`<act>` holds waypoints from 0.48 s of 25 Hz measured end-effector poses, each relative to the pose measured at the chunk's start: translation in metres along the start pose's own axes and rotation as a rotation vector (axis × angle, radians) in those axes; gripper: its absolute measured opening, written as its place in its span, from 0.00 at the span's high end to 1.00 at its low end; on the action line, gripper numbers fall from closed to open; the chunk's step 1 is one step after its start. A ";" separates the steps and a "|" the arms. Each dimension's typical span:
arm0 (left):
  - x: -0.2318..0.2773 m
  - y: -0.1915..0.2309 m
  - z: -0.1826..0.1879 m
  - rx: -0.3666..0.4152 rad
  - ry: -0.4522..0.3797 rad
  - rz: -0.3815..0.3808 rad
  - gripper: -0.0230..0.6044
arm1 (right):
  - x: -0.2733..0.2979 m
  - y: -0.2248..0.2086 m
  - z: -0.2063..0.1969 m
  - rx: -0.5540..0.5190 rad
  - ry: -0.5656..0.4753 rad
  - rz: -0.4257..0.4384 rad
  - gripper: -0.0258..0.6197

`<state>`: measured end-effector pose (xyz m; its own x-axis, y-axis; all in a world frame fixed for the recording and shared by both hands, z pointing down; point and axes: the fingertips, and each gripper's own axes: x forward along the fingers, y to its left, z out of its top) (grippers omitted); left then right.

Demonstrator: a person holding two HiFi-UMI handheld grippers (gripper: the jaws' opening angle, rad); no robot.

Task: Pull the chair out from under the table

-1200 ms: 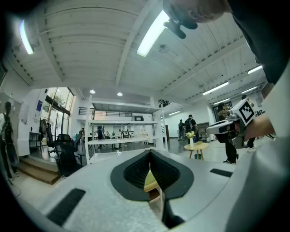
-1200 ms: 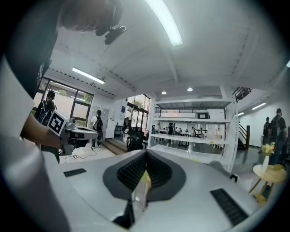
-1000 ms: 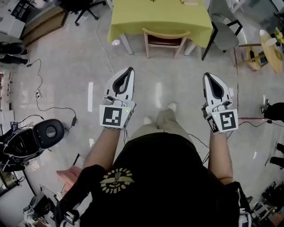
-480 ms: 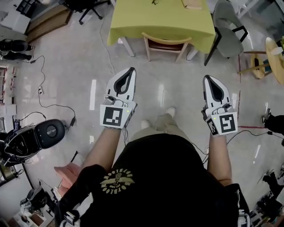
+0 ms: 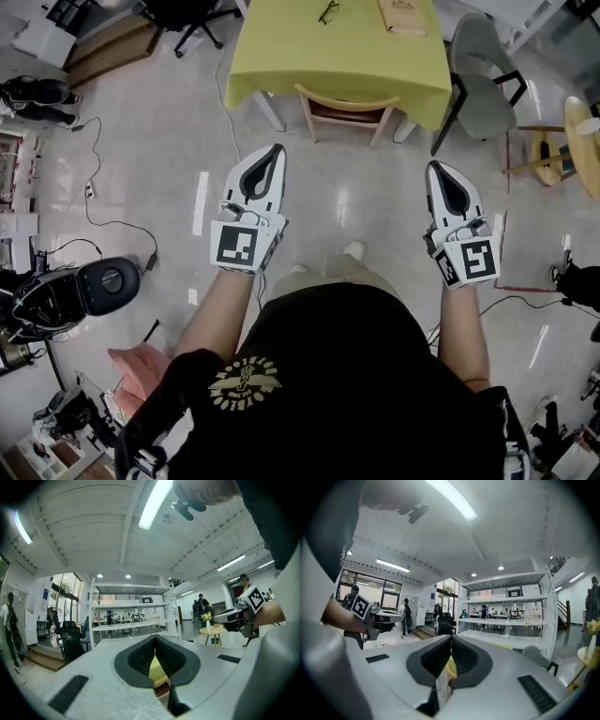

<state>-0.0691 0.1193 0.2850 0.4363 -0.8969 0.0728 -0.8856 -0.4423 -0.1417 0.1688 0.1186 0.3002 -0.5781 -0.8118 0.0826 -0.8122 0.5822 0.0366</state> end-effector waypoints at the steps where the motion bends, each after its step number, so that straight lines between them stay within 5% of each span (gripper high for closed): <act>1: 0.003 -0.002 0.002 0.003 0.000 0.007 0.95 | 0.001 -0.004 0.000 -0.001 -0.003 0.009 0.94; 12: 0.005 -0.012 0.003 0.016 0.016 0.056 0.95 | 0.014 -0.019 -0.002 0.019 -0.012 0.070 0.94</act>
<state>-0.0556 0.1202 0.2837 0.3837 -0.9200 0.0796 -0.9058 -0.3918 -0.1614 0.1765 0.0963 0.3028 -0.6346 -0.7695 0.0720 -0.7709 0.6369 0.0121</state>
